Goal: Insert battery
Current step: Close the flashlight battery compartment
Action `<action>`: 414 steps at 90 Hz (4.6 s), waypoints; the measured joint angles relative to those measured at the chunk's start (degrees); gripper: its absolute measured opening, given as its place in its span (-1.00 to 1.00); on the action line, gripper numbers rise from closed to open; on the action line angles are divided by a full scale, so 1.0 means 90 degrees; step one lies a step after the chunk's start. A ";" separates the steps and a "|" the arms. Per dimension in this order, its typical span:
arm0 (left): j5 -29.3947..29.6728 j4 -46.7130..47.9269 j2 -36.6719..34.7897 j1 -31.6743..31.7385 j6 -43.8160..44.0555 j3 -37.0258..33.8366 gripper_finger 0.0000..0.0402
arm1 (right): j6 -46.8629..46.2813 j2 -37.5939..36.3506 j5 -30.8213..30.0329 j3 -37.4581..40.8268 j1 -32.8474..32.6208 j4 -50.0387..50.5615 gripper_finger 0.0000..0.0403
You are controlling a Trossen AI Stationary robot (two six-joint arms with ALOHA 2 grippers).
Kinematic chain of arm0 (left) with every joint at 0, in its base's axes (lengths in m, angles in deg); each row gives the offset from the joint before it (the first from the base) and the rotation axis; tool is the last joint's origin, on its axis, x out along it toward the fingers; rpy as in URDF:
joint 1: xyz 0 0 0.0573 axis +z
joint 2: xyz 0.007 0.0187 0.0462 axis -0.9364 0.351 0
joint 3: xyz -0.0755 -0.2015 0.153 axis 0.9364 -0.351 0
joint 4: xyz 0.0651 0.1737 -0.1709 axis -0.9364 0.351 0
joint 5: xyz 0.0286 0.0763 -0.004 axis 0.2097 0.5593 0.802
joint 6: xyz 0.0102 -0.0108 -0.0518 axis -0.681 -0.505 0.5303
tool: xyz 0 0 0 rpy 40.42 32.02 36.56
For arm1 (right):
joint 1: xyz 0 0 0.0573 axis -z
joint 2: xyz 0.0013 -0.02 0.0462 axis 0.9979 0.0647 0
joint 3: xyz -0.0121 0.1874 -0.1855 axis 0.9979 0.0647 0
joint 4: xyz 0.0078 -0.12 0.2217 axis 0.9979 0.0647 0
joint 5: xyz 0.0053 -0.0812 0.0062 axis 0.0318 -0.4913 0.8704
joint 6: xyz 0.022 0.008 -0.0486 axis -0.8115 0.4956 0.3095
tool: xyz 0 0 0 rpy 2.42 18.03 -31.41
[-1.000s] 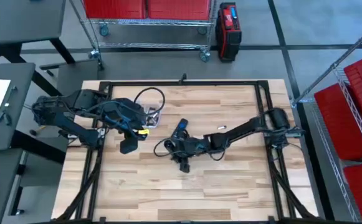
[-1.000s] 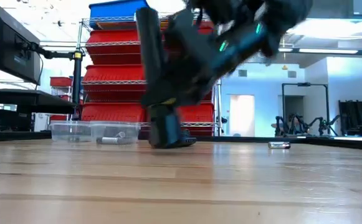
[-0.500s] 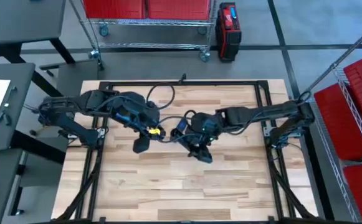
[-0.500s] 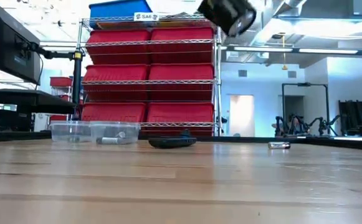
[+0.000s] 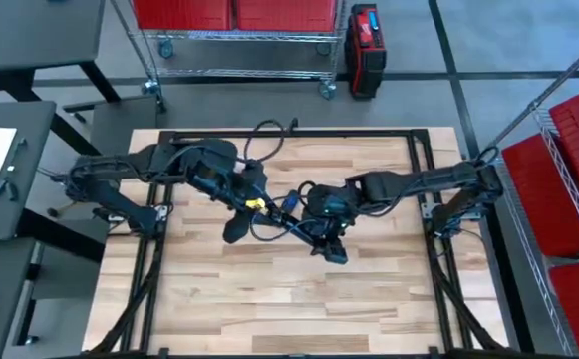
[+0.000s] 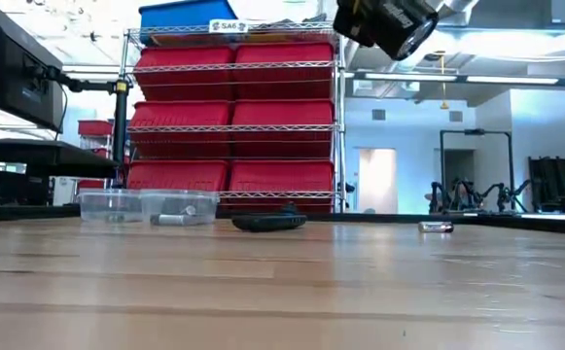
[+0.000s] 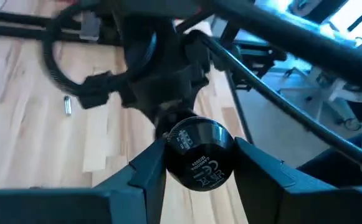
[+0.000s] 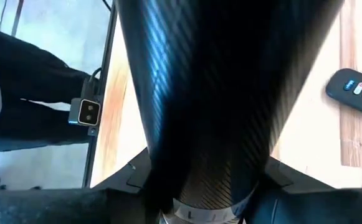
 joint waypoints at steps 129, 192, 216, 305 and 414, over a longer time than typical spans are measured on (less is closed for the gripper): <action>0.0167 -0.0055 0.0343 0.0038 -0.0152 0.0001 -0.33 | -0.0083 0.0005 0.0019 -0.0002 -0.0065 0.0412 -0.32; 0.0267 0.0048 0.0172 0.0056 -0.0098 -0.0005 -0.33 | -0.0066 0.0002 0.0021 -0.0005 0.0046 0.0357 -0.32; 0.0211 0.0043 0.0172 0.0036 -0.0055 -0.0002 -0.33 | -0.0064 0.0002 0.0019 -0.0002 0.0175 0.0182 -0.32; 0.0219 0.0040 0.0155 0.0034 -0.0072 0.0010 -0.33 | 0.0075 0.0002 0.0045 -0.0359 0.0149 0.0393 -0.32; 0.0299 -0.0381 0.0471 -0.0497 -0.0883 0.0010 -0.33 | -0.0517 0.0002 0.1649 -0.0410 0.0299 0.0223 -0.32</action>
